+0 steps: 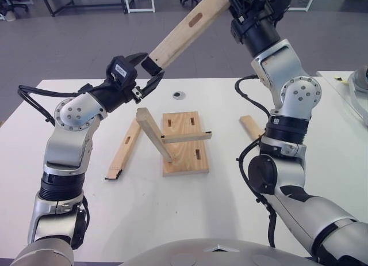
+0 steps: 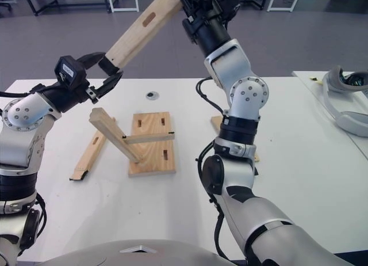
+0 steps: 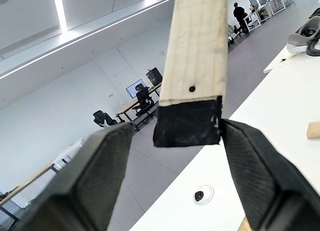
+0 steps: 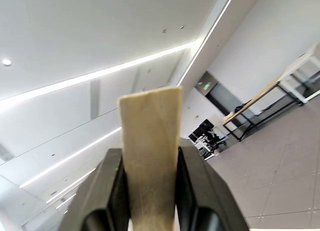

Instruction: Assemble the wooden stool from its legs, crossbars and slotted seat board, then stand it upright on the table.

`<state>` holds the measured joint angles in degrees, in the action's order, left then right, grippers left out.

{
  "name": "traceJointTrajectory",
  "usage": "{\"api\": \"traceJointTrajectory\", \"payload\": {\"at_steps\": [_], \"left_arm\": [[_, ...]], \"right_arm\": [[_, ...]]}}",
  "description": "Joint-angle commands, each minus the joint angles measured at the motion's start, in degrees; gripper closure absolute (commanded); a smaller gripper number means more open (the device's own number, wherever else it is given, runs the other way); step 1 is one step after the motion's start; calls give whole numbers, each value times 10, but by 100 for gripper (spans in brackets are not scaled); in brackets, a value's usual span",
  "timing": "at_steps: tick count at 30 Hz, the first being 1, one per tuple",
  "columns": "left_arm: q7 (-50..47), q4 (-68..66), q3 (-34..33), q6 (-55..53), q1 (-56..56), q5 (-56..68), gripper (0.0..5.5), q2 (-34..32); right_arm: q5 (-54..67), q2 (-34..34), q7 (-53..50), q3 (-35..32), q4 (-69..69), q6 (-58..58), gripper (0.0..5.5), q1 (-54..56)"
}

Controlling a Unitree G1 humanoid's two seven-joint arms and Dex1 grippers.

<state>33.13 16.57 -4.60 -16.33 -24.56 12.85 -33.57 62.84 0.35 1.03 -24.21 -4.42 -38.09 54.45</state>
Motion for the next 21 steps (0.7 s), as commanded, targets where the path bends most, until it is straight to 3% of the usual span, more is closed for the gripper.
{"api": "traceJointTrajectory", "payload": {"at_steps": [1, 6, 11, 21], "left_arm": [[-59, -31, -65, -33, 10, -9, 185, -4], [-148, 39, -96, -91, 122, -13, 173, 48], [-202, 96, -101, -105, 244, -39, 173, 92], [-216, 148, -3, -138, 291, -75, 173, 130]], "right_arm": [[-100, -37, -42, 32, 91, 26, 449, -102], [-177, -55, -74, 91, 260, 3, 449, -291], [-143, -57, -109, 76, 350, -52, 449, -418], [-8, -23, -221, 11, 351, -86, 449, -469]]}}
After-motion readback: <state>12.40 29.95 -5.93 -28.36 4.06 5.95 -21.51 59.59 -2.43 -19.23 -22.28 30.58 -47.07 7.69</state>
